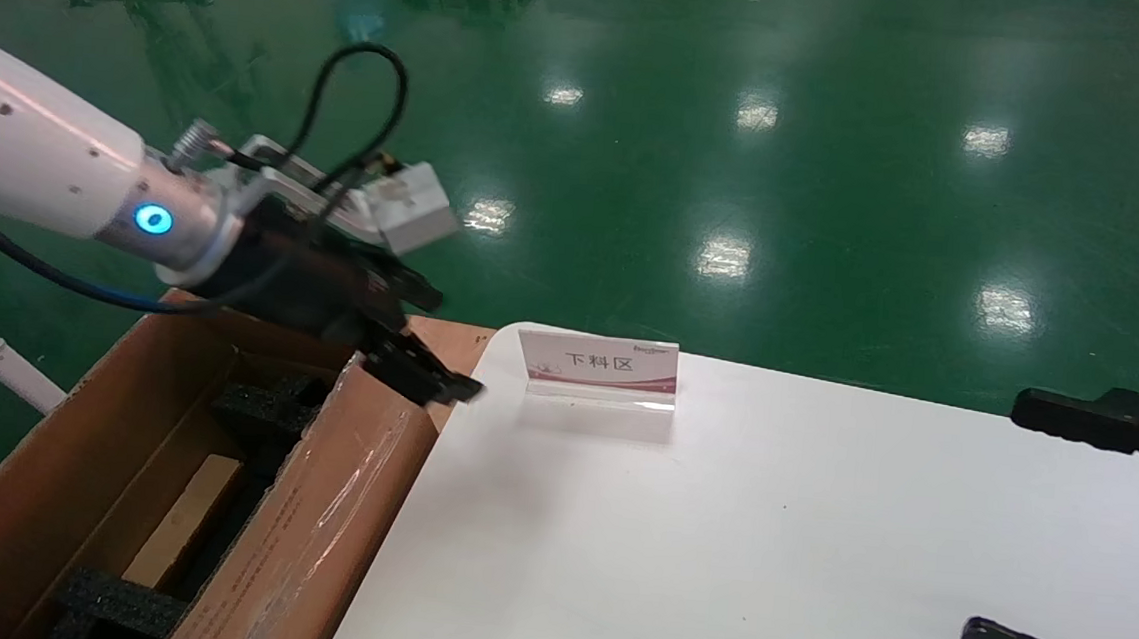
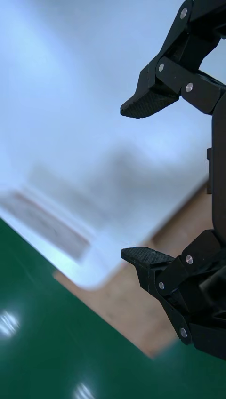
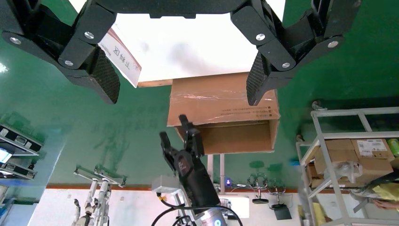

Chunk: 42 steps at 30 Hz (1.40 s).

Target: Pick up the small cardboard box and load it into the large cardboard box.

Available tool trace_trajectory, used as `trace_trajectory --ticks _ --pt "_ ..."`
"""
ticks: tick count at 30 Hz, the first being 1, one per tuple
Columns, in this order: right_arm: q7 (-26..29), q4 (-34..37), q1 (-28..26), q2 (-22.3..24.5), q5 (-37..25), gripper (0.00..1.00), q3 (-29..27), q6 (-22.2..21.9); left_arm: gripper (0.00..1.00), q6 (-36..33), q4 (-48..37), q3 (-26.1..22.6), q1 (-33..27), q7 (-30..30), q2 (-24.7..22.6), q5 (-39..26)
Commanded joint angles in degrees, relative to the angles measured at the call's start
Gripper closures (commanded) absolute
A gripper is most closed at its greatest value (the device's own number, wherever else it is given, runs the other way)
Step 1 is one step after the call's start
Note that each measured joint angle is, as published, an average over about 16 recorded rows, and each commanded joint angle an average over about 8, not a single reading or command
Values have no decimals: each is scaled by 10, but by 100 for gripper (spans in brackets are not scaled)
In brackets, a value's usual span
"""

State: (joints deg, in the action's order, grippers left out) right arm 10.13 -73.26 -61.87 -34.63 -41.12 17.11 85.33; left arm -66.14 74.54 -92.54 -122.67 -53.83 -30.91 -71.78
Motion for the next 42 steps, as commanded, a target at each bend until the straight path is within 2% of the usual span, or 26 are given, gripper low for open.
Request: trace_trajectory --ticks 1,37,42 --pt "0 0 0 0 0 0 0 0 0 -9 0 36 29 20 -2 14" --pt "3 -2 2 -2 -4 0 -6 2 0 -178 -9 698 558 393 -37 273" --pt "4 -2 2 -2 -4 0 -7 2 0 -194 -10 757 605 427 -41 296"
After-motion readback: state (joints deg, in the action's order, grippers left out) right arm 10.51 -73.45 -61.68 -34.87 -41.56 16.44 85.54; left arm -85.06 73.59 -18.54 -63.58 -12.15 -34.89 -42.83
